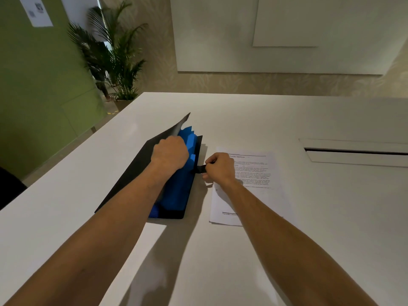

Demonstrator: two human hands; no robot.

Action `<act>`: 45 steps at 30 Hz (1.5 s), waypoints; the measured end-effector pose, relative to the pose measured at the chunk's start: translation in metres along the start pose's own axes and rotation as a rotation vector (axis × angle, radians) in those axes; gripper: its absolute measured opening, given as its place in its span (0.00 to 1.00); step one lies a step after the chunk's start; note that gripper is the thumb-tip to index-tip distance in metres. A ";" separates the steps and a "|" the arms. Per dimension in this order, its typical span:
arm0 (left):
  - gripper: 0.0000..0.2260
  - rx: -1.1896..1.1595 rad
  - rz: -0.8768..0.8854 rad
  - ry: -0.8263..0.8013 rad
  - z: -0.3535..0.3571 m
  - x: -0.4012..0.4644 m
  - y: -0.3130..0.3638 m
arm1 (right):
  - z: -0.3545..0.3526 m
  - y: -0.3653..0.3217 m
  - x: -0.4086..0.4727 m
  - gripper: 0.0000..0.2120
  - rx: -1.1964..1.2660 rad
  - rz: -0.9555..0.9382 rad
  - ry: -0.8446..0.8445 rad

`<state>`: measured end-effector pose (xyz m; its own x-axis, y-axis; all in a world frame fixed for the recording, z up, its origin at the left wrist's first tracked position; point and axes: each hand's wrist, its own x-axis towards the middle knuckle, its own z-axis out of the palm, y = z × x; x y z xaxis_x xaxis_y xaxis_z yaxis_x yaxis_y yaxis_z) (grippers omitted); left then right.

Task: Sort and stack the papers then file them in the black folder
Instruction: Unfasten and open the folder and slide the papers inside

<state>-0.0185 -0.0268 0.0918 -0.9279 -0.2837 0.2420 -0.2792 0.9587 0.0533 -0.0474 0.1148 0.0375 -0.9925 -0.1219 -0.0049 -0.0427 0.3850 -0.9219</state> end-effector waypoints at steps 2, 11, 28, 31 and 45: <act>0.16 -0.082 -0.075 0.047 -0.001 0.001 0.000 | -0.004 -0.002 0.001 0.10 0.006 -0.017 0.003; 0.46 0.095 -0.069 -0.047 0.005 -0.005 0.003 | -0.010 -0.005 0.004 0.14 -0.004 -0.047 0.011; 0.21 -0.203 -0.100 -0.198 -0.016 -0.008 -0.001 | -0.025 0.001 0.003 0.10 -0.060 -0.092 -0.131; 0.25 -0.204 -0.081 -0.203 -0.008 -0.011 0.004 | -0.039 0.005 0.001 0.20 -0.194 -0.164 -0.118; 0.07 0.089 0.070 -0.334 0.042 -0.022 0.035 | -0.150 0.070 -0.007 0.21 -0.739 0.164 0.116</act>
<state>-0.0187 0.0124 0.0472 -0.9711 -0.2218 -0.0886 -0.2190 0.9749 -0.0408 -0.0604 0.2802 0.0311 -0.9967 0.0709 -0.0406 0.0814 0.9066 -0.4140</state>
